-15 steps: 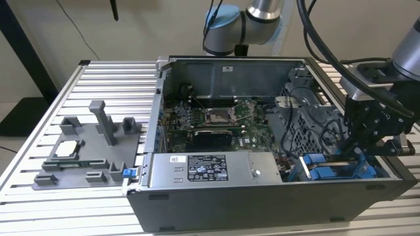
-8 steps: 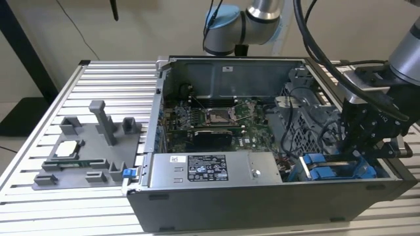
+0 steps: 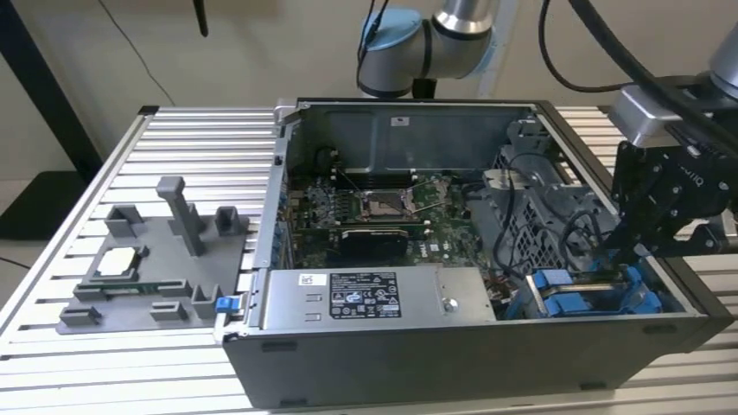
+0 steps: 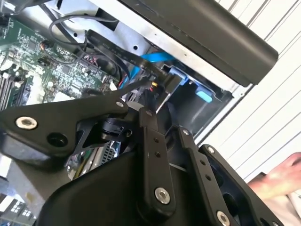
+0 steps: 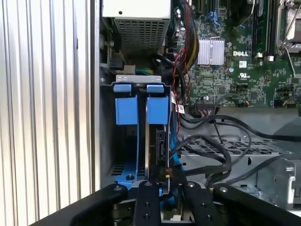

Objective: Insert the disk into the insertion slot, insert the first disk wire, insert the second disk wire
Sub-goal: 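Insert the second disk wire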

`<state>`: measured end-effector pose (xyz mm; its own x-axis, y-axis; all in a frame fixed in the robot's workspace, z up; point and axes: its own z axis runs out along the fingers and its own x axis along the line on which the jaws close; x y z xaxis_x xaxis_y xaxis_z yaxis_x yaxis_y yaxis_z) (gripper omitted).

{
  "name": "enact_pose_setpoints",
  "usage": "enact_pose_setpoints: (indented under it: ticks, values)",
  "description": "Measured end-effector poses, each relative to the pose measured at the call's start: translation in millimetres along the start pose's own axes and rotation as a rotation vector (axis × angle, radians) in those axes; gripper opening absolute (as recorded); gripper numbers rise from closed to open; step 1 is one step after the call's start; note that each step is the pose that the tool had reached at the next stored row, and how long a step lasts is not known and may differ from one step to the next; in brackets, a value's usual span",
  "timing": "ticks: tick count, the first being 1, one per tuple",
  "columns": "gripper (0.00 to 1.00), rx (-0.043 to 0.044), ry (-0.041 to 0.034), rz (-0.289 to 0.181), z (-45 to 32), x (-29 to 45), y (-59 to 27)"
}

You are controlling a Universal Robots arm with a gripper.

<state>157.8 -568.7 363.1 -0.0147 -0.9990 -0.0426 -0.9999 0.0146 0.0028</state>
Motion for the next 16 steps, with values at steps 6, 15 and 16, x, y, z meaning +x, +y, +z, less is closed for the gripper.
enact_pose_setpoints:
  ticks: [6, 15, 16]
  values:
    - [1.00, 0.0000, -0.0003, 0.000, -10.0, -0.4, 1.2]
    - [1.00, 0.0000, 0.0002, 0.000, -13.3, -0.6, 1.5]
    - [1.00, 0.0000, -0.0001, 0.000, -13.5, -0.6, 1.5]
